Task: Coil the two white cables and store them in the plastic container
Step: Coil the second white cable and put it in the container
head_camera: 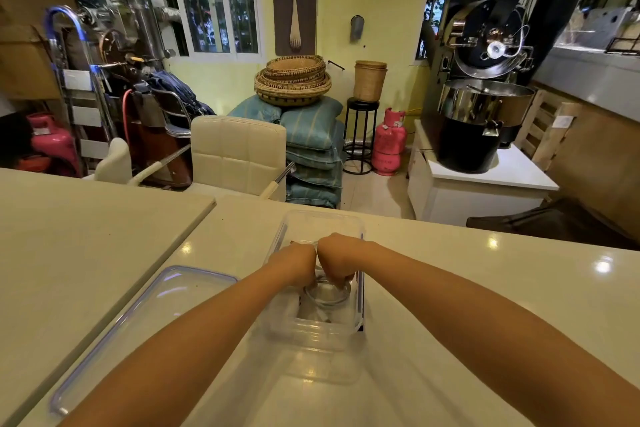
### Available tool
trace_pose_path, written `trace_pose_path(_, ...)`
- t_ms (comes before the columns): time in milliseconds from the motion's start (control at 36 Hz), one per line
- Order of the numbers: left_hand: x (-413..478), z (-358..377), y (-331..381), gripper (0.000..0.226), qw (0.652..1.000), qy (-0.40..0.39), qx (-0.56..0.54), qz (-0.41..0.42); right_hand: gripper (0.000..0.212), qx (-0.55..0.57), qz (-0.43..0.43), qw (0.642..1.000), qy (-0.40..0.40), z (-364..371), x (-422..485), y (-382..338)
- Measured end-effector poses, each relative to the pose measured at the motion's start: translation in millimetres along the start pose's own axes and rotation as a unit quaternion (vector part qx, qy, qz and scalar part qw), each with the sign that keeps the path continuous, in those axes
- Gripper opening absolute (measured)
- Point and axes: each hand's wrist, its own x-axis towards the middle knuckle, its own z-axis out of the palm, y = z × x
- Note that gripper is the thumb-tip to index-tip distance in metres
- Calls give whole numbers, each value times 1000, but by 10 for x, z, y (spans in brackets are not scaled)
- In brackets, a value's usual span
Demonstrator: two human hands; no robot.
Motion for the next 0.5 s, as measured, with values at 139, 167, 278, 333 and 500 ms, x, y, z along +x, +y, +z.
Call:
trace_pose_path(139,-29,-6,11,33,1000,8,2,-2,28,78,-9,997,14,0,-42,62)
trace_pose_path(167,-38,-16,13,33,1000,7,0,-2,28,89,-13,996,20,-4,-51,74)
trace_pose_path(278,-63,-66,16,30,1000,-3,-22,3,29,129,-23,991,37,-19,-88,140)
trace_pose_path(333,-72,-99,6,24,999,9,-50,0,32,154,-27,987,48,-40,-114,184)
trace_pose_path(500,-213,-283,-93,43,986,89,-136,36,41,239,-1,964,118,-175,-219,287)
